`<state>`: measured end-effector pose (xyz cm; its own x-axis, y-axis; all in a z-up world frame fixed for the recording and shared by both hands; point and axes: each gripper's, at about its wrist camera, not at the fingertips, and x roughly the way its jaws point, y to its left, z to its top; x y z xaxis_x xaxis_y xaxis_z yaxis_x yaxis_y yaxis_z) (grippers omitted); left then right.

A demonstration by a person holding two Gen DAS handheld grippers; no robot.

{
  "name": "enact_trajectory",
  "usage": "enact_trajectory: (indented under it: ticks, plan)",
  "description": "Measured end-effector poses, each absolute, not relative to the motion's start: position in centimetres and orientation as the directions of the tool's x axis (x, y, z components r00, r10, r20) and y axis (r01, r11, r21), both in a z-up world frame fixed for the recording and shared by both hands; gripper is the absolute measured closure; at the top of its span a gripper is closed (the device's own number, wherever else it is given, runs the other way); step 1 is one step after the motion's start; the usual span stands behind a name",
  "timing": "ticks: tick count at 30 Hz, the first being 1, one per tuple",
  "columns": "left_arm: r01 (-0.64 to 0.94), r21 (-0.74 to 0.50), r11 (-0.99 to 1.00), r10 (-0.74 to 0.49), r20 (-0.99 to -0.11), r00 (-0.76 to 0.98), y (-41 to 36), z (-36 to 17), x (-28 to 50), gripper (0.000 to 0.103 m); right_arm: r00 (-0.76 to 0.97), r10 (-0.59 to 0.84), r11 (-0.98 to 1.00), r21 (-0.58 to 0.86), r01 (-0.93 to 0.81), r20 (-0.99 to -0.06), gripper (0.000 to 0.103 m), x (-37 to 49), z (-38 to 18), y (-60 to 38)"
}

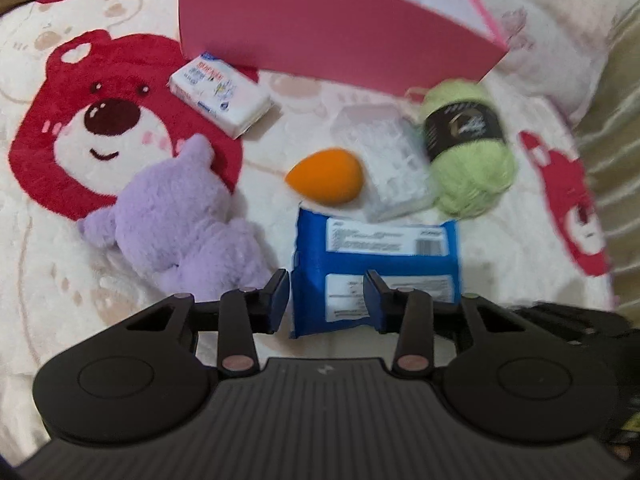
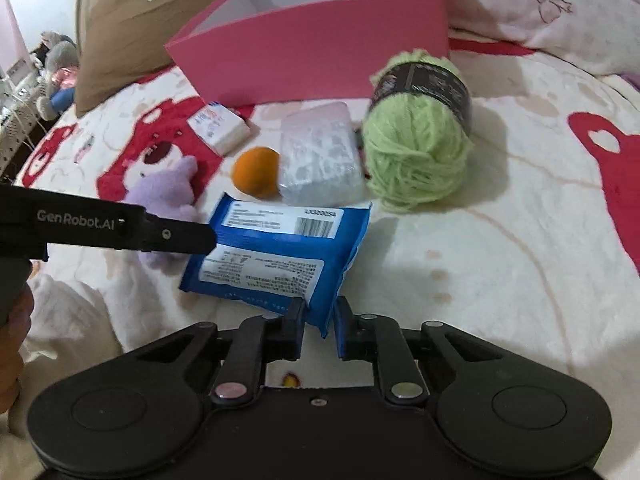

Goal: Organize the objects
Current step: 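Move the left gripper to the blue wipe pack and close on it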

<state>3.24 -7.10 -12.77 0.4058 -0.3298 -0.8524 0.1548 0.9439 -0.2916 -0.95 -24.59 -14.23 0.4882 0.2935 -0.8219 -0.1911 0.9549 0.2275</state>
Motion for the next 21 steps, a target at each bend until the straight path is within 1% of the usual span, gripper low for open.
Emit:
enact_trajectory:
  ticks: [2, 3, 4, 5, 7, 8, 9, 10, 11, 12, 13, 14, 15, 16, 17, 18, 21]
  plan:
    - [0.151, -0.258, 0.954, -0.298, -0.865, 0.403, -7.7, -13.3, 3.3, 0.062, 0.483, 0.291, 0.956, 0.231, -0.180, -0.826, 0.073, -1.0, -14.2, -24.8]
    - [0.139, -0.251, 0.958, -0.287, -0.868, 0.405, -7.8, -13.7, 3.3, 0.059, 0.482, 0.295, 0.955, 0.237, -0.178, -0.825, 0.065, -1.0, -14.2, -25.0]
    - [0.128, -0.255, 0.958, -0.285, -0.871, 0.400, -7.7, -14.0, 3.4, 0.058, 0.482, 0.310, 0.950, 0.250, -0.185, -0.820, 0.059, -1.0, -14.0, -25.1]
    - [0.116, -0.267, 0.957, -0.291, -0.872, 0.394, -7.5, -14.1, 3.5, 0.057, 0.486, 0.325, 0.945, 0.265, -0.190, -0.811, 0.056, -1.1, -13.9, -25.2]
    - [0.087, -0.294, 0.952, -0.304, -0.868, 0.393, -7.0, -14.3, 3.7, 0.054, 0.498, 0.363, 0.932, 0.302, -0.202, -0.787, 0.043, -1.2, -13.5, -25.5]
    - [0.074, -0.304, 0.950, -0.308, -0.868, 0.389, -6.8, -14.4, 3.9, 0.050, 0.503, 0.376, 0.926, 0.318, -0.202, -0.778, 0.042, -1.2, -13.4, -25.6]
    - [0.060, -0.310, 0.949, -0.308, -0.871, 0.383, -6.6, -14.6, 4.0, 0.044, 0.506, 0.390, 0.920, 0.337, -0.198, -0.769, 0.041, -1.1, -13.4, -25.8]
    - [0.051, -0.314, 0.948, -0.310, -0.872, 0.380, -6.6, -14.7, 4.1, 0.040, 0.506, 0.400, 0.916, 0.353, -0.192, -0.764, 0.041, -1.0, -13.5, -25.9]
    - [0.054, -0.316, 0.947, -0.312, -0.871, 0.380, -6.6, -14.8, 4.0, 0.040, 0.508, 0.409, 0.911, 0.369, -0.183, -0.758, 0.042, -0.9, -13.7, -26.0]
    - [0.061, -0.310, 0.949, -0.309, -0.870, 0.384, -6.8, -14.8, 3.9, 0.039, 0.509, 0.415, 0.908, 0.380, -0.178, -0.754, 0.044, -0.8, -13.9, -26.1]
    - [0.067, -0.303, 0.951, -0.304, -0.870, 0.389, -7.0, -14.8, 3.8, 0.039, 0.510, 0.414, 0.907, 0.387, -0.165, -0.754, 0.054, -0.7, -14.2, -26.2]
    - [0.075, -0.298, 0.951, -0.303, -0.867, 0.395, -7.3, -14.8, 3.7, 0.039, 0.507, 0.413, 0.907, 0.393, -0.152, -0.757, 0.059, -0.6, -14.6, -26.3]
    - [0.084, -0.302, 0.950, -0.309, -0.864, 0.397, -7.4, -14.8, 3.6, 0.044, 0.502, 0.412, 0.906, 0.402, -0.135, -0.761, 0.068, -0.4, -14.9, -26.4]
    - [0.090, -0.312, 0.946, -0.321, -0.860, 0.396, -7.5, -14.8, 3.6, 0.056, 0.496, 0.408, 0.906, 0.409, -0.111, -0.767, 0.069, -0.2, -15.4, -26.6]
    - [0.096, -0.338, 0.936, -0.348, -0.852, 0.392, -7.5, -14.8, 3.5, 0.064, 0.489, 0.411, 0.901, 0.423, -0.092, -0.770, 0.070, -0.1, -15.7, -26.8]
    - [0.098, -0.361, 0.928, -0.369, -0.844, 0.389, -7.5, -14.7, 3.5, 0.067, 0.482, 0.417, 0.896, 0.439, -0.075, -0.771, 0.070, 0.0, -16.1, -26.9]
    - [0.104, -0.350, 0.931, -0.361, -0.844, 0.397, -7.7, -14.7, 3.3, 0.068, 0.488, 0.406, 0.901, 0.429, -0.071, -0.773, 0.070, -0.1, -16.3, -26.5]
